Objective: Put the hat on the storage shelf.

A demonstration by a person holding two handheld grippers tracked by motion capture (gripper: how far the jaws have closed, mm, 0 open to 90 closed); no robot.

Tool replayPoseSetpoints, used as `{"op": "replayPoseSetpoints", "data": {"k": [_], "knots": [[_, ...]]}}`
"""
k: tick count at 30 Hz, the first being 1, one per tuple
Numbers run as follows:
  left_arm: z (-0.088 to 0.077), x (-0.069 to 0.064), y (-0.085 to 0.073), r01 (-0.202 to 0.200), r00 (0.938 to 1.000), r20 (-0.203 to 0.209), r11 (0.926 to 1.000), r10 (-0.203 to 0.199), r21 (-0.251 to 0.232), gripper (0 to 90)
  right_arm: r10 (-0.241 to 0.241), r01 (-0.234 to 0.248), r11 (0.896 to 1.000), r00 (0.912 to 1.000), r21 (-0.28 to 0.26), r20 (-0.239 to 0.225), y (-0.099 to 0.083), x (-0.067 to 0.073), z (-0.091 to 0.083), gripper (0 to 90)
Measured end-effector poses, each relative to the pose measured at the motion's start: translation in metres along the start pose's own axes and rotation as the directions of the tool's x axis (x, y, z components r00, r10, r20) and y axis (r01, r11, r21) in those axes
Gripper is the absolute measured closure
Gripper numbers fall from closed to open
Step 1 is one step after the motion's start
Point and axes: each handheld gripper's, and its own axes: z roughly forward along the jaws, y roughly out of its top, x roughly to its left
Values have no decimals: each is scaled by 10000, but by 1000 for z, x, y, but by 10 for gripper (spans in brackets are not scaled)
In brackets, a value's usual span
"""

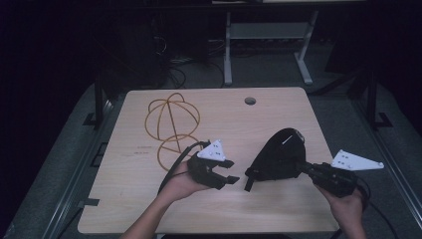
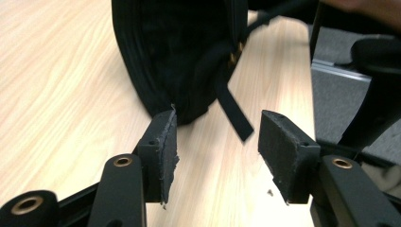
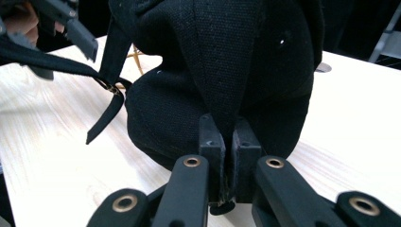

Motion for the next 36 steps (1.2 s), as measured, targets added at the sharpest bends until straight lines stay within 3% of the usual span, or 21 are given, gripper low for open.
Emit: {"op": "replayPoseSetpoints", "data": {"k": [5, 11, 18, 36], "knots": [[-3, 1, -13, 180, 9997, 168, 9997, -177, -173, 441, 98, -98, 9999, 9999, 83, -29, 9, -3, 1, 862], [-6, 3, -27, 113, 9997, -210, 9999, -114, -41, 428, 99, -96, 9998, 9998, 151, -198, 19, -7, 2, 865], [-6, -1, -41, 134, 9994, -317, 9999, -134, -5, 426, -61, 72, 9995, 9995, 319, -315, 36, -8, 5, 866], [-1, -4, -56, 83, 9995, -304, 9999, -80, 87, 400, -533, 536, 9986, 9961, 24, -698, 90, -3, 10, 867]]}}
